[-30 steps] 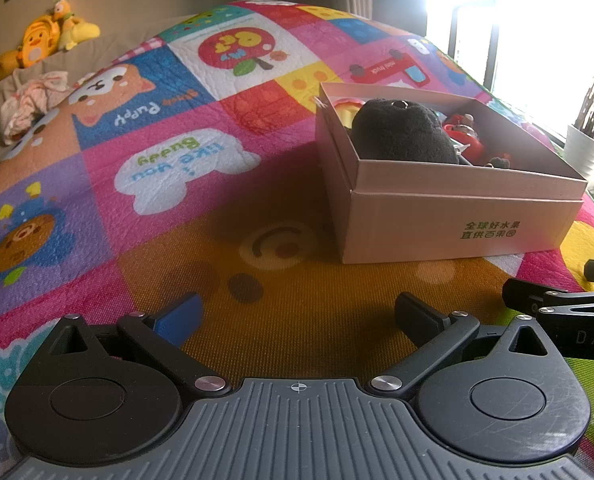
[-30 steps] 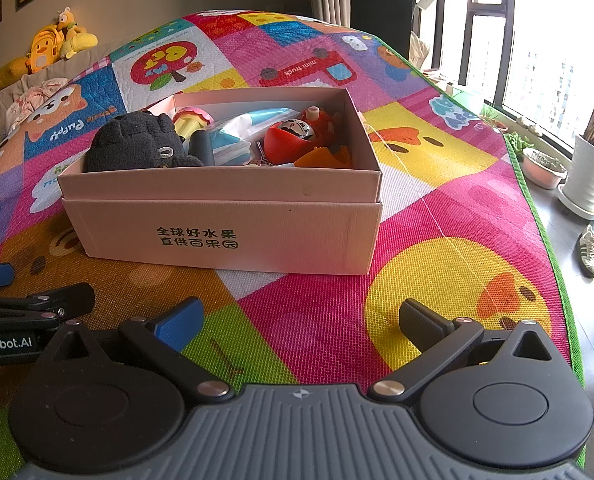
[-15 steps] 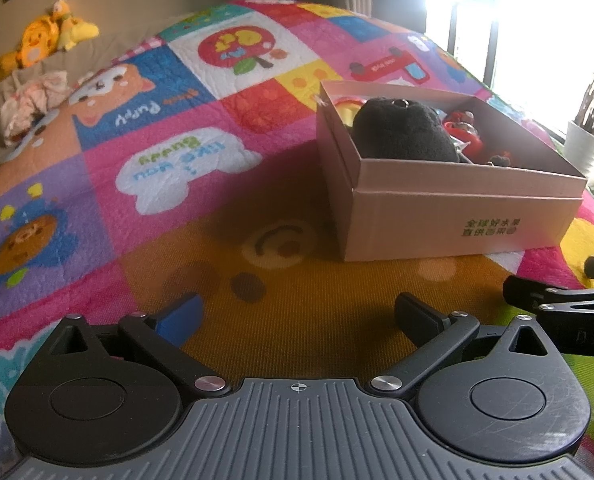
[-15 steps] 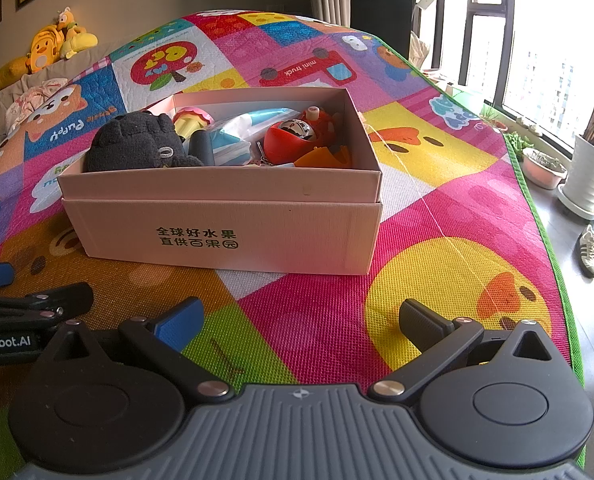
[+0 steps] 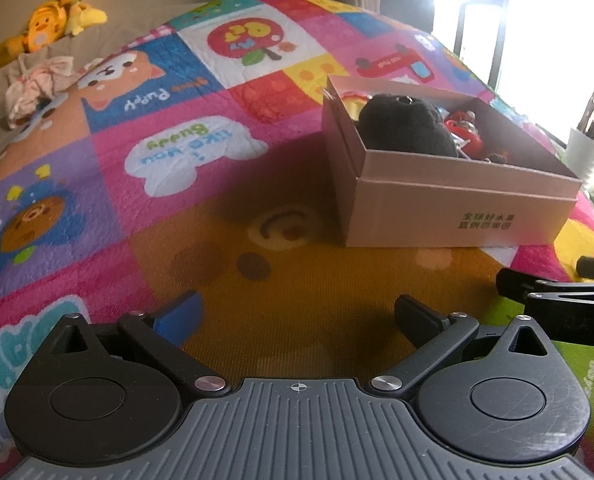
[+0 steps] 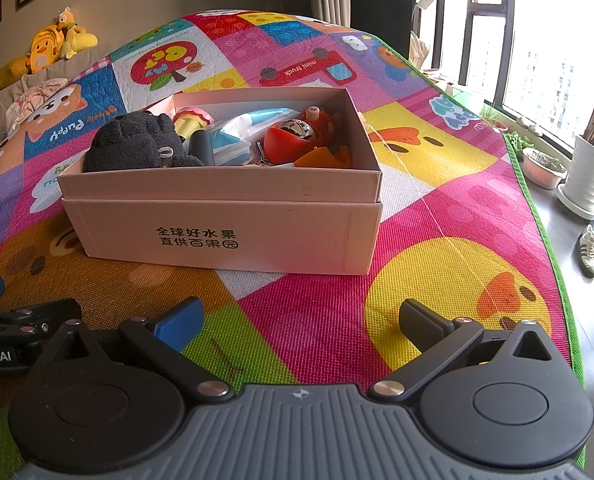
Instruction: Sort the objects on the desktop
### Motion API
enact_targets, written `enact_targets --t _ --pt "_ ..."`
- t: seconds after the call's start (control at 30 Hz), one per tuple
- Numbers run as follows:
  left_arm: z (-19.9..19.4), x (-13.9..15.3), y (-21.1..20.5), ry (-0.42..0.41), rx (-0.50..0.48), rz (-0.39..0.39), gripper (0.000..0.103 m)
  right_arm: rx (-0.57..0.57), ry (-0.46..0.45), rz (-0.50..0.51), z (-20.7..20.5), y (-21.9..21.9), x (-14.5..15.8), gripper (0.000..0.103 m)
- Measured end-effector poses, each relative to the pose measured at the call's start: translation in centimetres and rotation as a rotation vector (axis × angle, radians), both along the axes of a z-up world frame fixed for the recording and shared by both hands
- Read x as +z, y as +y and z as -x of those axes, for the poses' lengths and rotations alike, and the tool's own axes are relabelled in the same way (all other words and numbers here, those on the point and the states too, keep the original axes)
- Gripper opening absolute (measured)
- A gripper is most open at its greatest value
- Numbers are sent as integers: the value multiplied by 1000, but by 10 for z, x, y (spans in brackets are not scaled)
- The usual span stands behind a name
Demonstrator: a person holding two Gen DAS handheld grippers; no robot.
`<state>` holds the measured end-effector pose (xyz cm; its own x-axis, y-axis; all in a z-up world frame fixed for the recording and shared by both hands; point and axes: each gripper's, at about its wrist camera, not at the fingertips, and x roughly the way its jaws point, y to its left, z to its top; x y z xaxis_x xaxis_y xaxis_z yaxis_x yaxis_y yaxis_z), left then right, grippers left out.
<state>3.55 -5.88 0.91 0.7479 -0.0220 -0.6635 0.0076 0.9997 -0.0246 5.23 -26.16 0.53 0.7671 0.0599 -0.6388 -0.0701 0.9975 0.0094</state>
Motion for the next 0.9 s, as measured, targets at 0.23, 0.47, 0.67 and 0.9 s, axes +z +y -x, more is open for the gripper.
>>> enact_targets --t 0.23,0.47,0.67,0.9 --pt "1 -2 -1 -6 8 -22 103 0 0 0 0 0 0 103" --pt "1 -3 -3 -8 11 -27 103 0 0 0 0 -1 0 103" --pt "1 -3 -3 -8 11 -27 103 0 0 0 0 0 0 103" --pt "2 -3 -3 -8 11 -26 103 0 0 0 0 0 0 103"
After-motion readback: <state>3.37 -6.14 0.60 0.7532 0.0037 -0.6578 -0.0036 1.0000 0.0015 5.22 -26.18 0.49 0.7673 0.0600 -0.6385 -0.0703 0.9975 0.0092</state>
